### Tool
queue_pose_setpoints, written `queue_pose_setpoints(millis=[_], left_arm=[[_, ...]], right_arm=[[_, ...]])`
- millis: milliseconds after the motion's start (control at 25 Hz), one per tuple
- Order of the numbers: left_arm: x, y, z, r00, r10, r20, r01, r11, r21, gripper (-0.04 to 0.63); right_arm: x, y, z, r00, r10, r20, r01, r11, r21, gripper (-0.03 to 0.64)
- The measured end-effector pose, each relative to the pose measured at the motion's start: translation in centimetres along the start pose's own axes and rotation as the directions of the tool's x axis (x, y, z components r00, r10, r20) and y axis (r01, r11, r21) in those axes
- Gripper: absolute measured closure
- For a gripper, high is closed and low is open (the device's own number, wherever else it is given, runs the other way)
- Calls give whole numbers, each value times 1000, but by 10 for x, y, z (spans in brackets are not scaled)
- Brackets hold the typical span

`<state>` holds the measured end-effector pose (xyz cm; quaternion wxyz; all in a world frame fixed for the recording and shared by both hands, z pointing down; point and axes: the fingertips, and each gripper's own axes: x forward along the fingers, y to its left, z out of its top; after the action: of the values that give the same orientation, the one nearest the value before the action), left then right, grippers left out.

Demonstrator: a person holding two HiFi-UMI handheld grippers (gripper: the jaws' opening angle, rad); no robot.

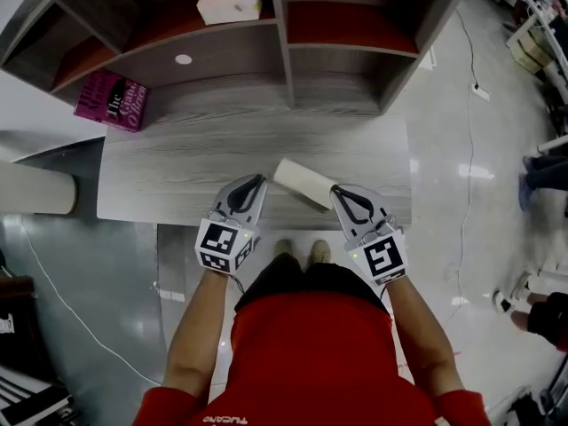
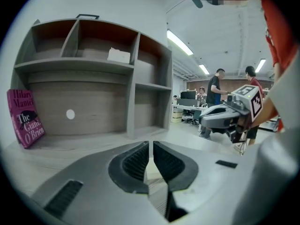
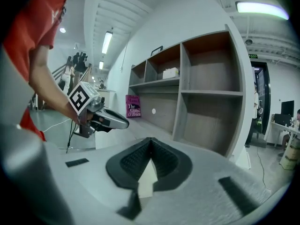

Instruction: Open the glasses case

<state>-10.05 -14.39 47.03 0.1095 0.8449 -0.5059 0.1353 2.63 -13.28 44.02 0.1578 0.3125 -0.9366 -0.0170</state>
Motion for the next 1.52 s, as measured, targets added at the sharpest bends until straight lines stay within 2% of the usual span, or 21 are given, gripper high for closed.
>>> queue_pose_setpoints(millis=[280,400,480,800,1080,1520], left_arm=[[21,12,-39,988,-59,-144,56,998,-19,583],[27,11,-55,973,-99,-209,97,995,-22,570],[29,9,-64,961,-131,-244,127,991,-32,490],[39,10,-93,904,-168,-394,166,985,-39,458],[50,4,-104,860,-208,-466,216,976,-36,454],[61,-5,-108,821,-239,-519,258,965,-37,458]], right_arm=[[20,6,-26,993,16,-118,-20,999,-30,606],[24,9,-42,982,24,-186,-31,999,-35,554],[25,12,-52,973,28,-229,-37,999,-39,526],[31,22,-86,927,67,-369,-87,996,-37,380],[31,24,-109,888,92,-451,-113,993,-18,303],[35,23,-127,843,130,-522,-177,983,-41,299]])
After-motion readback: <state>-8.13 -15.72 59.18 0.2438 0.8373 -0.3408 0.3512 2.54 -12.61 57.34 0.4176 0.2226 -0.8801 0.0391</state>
